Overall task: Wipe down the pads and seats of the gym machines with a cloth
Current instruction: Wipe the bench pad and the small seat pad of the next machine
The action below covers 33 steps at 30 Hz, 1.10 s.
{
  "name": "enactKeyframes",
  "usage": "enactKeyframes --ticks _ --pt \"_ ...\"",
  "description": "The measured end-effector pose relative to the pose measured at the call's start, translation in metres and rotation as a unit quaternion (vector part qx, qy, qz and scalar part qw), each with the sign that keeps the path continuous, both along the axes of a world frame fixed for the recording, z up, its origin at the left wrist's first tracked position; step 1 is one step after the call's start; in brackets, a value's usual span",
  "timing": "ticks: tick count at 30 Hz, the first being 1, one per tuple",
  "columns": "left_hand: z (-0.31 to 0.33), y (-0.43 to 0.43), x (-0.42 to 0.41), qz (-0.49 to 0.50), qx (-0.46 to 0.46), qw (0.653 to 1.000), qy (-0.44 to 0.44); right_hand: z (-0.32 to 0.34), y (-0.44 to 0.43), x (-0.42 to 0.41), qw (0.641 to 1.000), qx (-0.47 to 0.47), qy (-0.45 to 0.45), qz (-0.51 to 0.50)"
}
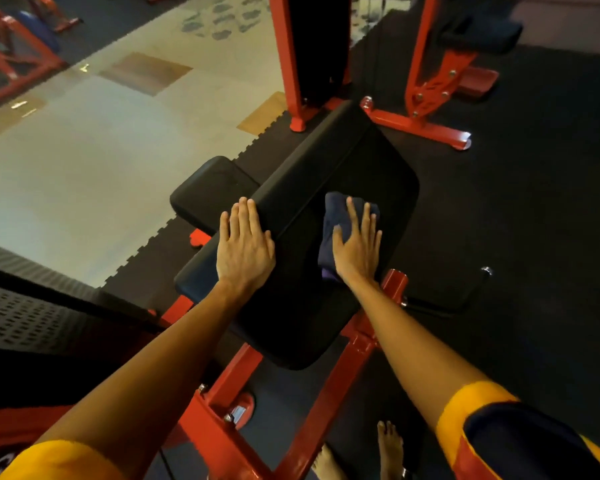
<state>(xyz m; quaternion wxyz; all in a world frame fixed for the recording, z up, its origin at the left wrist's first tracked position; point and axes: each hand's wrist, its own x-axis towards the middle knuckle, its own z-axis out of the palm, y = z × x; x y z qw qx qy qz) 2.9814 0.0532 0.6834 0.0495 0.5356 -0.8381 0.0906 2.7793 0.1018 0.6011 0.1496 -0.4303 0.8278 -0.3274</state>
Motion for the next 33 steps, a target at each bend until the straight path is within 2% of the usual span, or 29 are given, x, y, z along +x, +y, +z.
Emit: enactKeyframes --ticks 3,6,9,11,13,15,17,18,21,24,28,31,33 --pt "0.004 -0.001 -0.008 -0.004 0.012 1.0 0.02 0.028 -0.032 0.015 0.997 -0.005 -0.057 -0.051" --pt "0.002 -0.007 -0.026 0.001 0.022 0.999 0.042 0.032 -0.022 0.051 0.998 -0.061 0.006 0.031" --pt "-0.001 -0.013 -0.044 0.014 0.025 0.998 0.062 0.005 0.023 0.057 0.985 -0.109 0.071 0.115" --pt "-0.002 -0.014 -0.054 0.015 0.02 0.998 0.054 -0.017 0.044 0.038 0.99 -0.096 0.065 0.084" --pt "-0.002 -0.015 -0.061 0.017 0.021 0.998 0.052 -0.025 0.038 0.01 0.998 -0.055 0.015 -0.002" --pt "-0.001 -0.016 -0.067 0.028 0.015 0.998 0.052 -0.012 0.01 -0.017 0.995 -0.023 -0.06 -0.077" --pt "-0.002 -0.017 -0.07 0.039 0.01 0.998 0.048 0.006 -0.018 -0.028 0.988 -0.014 -0.116 -0.101" --pt "-0.003 -0.017 -0.071 0.045 0.007 0.998 0.045 0.012 -0.026 -0.024 0.988 -0.017 -0.117 -0.097" --pt "-0.006 -0.017 -0.073 0.061 -0.005 0.998 0.032 0.011 -0.012 0.006 0.995 -0.078 -0.054 -0.015" --pt "-0.01 -0.018 -0.074 0.059 -0.012 0.998 0.03 -0.02 0.038 0.028 0.993 -0.114 0.008 0.043" --pt "-0.011 -0.02 -0.074 0.058 -0.019 0.998 0.026 -0.037 0.04 0.005 0.994 -0.059 -0.06 -0.077" --pt "-0.01 -0.018 -0.076 0.059 -0.013 0.998 0.028 -0.025 0.007 -0.034 0.976 -0.024 -0.143 -0.161" --pt "-0.01 -0.018 -0.076 0.06 -0.016 0.998 0.026 -0.018 -0.001 -0.038 0.968 -0.026 -0.167 -0.185"
